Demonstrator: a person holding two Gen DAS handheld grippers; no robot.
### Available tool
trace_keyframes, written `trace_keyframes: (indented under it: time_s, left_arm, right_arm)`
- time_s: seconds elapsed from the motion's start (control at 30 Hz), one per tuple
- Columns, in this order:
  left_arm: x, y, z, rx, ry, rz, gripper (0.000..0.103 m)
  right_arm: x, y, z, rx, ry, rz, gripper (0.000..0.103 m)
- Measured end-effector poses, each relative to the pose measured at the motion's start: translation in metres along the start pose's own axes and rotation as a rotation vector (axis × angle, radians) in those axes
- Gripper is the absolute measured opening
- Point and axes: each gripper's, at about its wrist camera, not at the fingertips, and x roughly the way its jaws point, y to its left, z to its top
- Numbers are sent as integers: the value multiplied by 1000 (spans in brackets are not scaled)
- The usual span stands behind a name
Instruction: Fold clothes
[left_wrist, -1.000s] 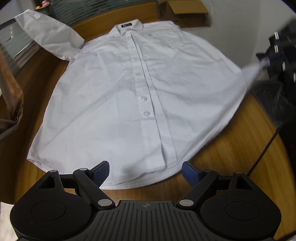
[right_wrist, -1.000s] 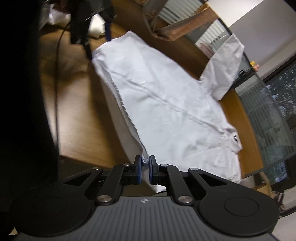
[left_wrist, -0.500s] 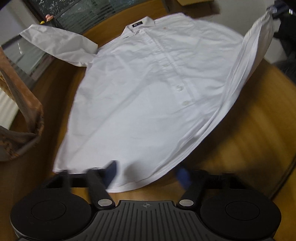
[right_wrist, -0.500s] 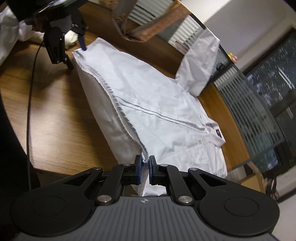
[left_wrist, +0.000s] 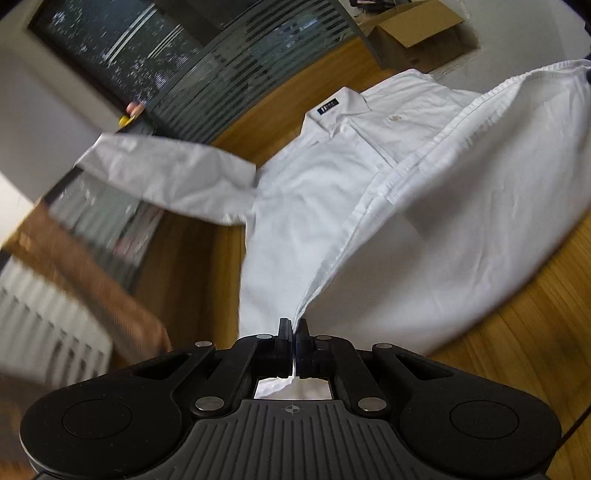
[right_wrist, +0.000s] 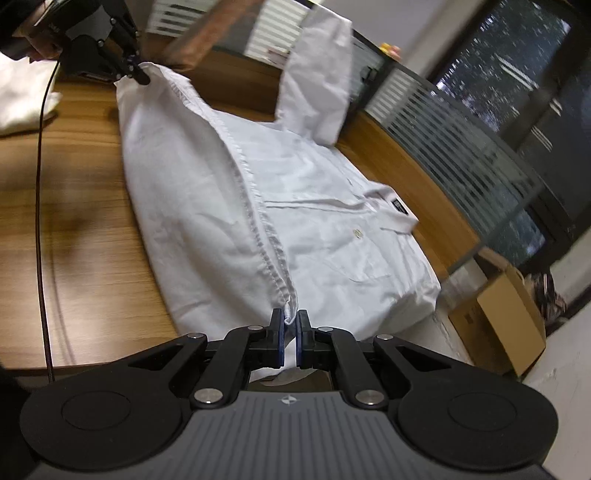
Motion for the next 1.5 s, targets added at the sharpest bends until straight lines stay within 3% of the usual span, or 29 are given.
trace_keyframes:
  time_s: [0.23,0.4,0.53,0.6,0.7,0.8,0.97,1.1,1.27,1.5]
  left_arm:
    - [72,0,68,85,11,-21,4]
    - [128,-15,91,121,71,-67,5]
    - [162,-24,96,79,117,-108,19]
    - [165,-24,98,19,106,-116,45]
    - [154,-15,98,-89,77,-115,53]
    - [140,0,88,-177,80,-111,54]
    - [120,34,43,-300,157,-44,54]
    - [106,80,1,-501,210,10,54]
    - [108,129,-46,-813,240,-60,53]
    - [120,161,-79,-1070,221,-141,55]
  right_arm:
    - [45,-48,-13,106,43,37,5]
    - [82,-75,-25,160,106,105,5]
    - [113,-89,-36,201,182,159,5]
    - [121,-93,-41,209,212,173,5]
    - [125,-103,-43,245,231,200,6]
    - [124,-117,-42,295,223,218,12]
    - [119,-135,-39,440,202,293,24]
    - [111,-134,-37,523,190,364,45]
    - [106,-117,-45,629,237,418,54]
    - [103,-93,-66,807,302,462,54]
